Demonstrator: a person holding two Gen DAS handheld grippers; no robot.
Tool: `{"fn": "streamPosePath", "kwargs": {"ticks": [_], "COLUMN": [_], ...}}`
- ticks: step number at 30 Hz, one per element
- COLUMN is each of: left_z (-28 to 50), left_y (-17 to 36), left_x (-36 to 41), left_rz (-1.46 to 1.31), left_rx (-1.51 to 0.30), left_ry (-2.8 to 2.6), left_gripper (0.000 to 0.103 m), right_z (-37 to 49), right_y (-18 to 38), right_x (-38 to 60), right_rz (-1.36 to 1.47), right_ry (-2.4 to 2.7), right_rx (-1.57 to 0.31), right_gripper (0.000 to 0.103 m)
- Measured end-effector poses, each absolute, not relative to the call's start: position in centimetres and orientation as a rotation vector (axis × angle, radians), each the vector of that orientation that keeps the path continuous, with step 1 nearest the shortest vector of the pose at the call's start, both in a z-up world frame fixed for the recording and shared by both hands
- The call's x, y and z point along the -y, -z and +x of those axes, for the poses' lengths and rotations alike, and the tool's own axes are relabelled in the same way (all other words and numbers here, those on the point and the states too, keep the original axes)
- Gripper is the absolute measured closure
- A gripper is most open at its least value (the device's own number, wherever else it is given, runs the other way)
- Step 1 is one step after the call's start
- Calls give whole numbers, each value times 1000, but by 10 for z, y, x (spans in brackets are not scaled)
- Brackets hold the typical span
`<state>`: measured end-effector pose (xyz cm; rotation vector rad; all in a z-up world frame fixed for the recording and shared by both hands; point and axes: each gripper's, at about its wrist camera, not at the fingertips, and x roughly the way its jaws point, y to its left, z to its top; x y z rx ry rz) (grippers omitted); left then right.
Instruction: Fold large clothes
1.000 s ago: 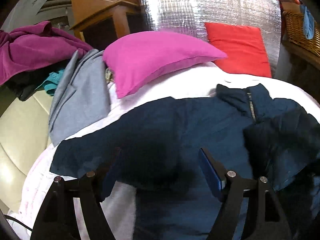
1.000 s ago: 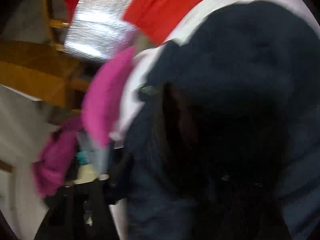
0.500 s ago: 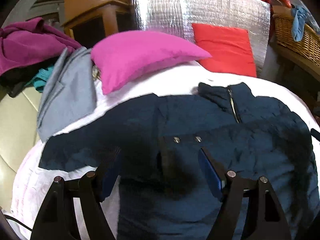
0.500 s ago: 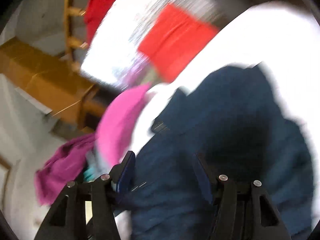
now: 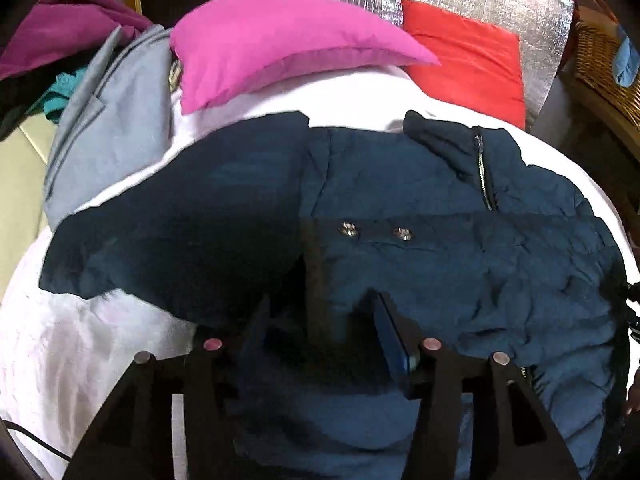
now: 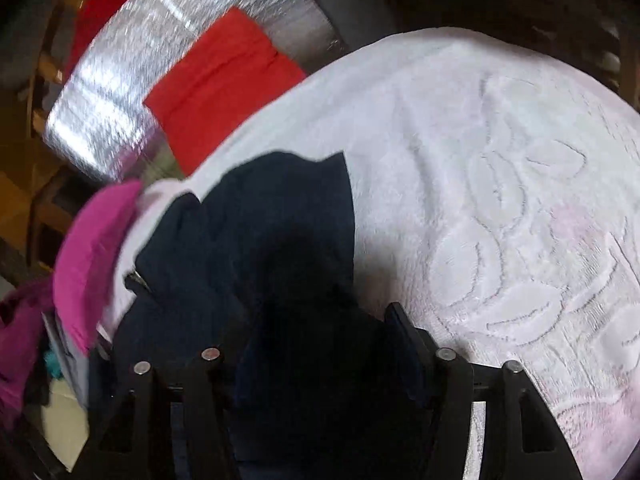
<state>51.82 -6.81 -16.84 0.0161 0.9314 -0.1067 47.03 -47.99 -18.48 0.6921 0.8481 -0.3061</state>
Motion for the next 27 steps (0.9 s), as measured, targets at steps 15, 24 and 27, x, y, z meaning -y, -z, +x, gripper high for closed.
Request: {"fn": "streamPosePath", "kwargs": {"ticks": [15, 24, 27], "left_z": [527, 504, 502], "left_y": [184, 132, 123], "left_x": [72, 27, -13], "left_rz": [28, -91, -177], "left_rx": [-1001, -884, -842], "left_ry": [113, 188, 108], "left_gripper": [55, 39, 32], "right_z": [474, 446, 454], "right_y": [163, 109, 112], "right_x": [452, 412, 376], "right_rz": [510, 437, 427], "right_ry": [364, 317, 148], "right_rx": [-855, -686, -710], "right_gripper": [73, 42, 53]}}
